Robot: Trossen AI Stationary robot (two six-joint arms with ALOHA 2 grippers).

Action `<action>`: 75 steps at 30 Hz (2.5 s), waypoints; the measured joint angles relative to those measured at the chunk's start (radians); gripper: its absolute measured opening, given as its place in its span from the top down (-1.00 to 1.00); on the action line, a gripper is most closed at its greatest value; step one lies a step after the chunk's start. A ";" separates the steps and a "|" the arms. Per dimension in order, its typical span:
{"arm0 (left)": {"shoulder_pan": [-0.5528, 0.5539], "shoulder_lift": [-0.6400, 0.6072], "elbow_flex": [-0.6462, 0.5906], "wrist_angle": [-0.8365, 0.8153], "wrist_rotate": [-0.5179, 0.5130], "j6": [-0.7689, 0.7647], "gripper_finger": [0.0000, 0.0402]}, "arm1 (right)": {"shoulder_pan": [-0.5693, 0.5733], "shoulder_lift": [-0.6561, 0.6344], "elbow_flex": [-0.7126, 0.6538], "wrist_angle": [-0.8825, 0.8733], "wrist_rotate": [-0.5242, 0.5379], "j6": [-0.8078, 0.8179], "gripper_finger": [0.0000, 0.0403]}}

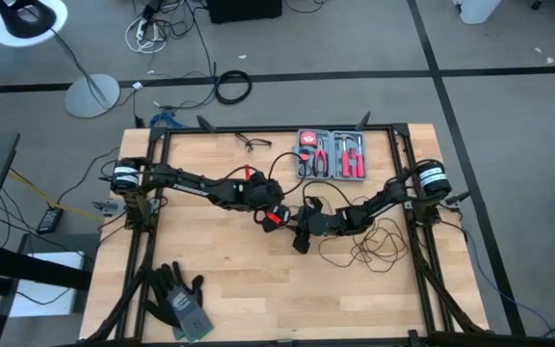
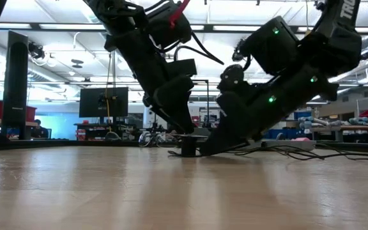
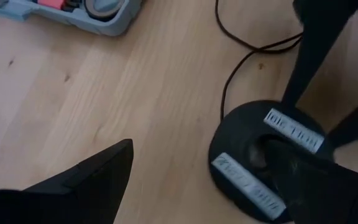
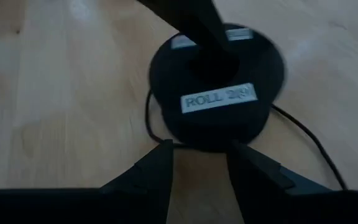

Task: Coil cords
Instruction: Uncoil the black wire from the spool

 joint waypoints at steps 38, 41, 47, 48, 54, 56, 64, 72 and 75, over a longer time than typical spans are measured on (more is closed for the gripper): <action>0.002 -0.002 0.002 -0.120 -0.008 -0.047 -0.83 | -0.230 -0.151 0.052 -0.358 -0.211 -0.285 0.26; 0.004 -0.002 0.002 -0.119 -0.008 -0.046 -0.83 | -0.258 -0.151 0.052 -0.363 -0.299 -0.274 0.26; 0.013 -0.002 0.002 -0.119 -0.008 -0.046 -0.83 | -0.259 -0.151 0.053 -0.430 -0.295 -0.296 0.31; 0.013 -0.002 0.002 -0.119 -0.008 -0.046 -0.83 | -0.259 -0.151 0.055 -0.444 -0.288 -0.296 0.35; 0.014 -0.002 0.001 -0.120 -0.008 -0.050 -0.83 | -0.244 -0.154 0.057 -0.497 -0.270 -0.253 0.93; 0.017 -0.010 0.001 -0.141 -0.011 -0.061 -0.83 | -0.225 -0.155 0.058 -0.517 -0.255 -0.231 0.94; 0.037 -0.053 -0.002 -0.270 -0.106 -0.118 -0.83 | -0.128 -0.191 0.056 -0.659 -0.246 -0.124 0.99; 0.040 -0.053 0.000 -0.348 -0.116 -0.176 -0.83 | -0.008 -0.304 0.049 -0.880 -0.306 -0.012 0.99; 0.040 -0.053 0.000 -0.357 -0.116 -0.178 -0.83 | 0.041 -0.357 0.046 -1.004 -0.322 0.049 1.00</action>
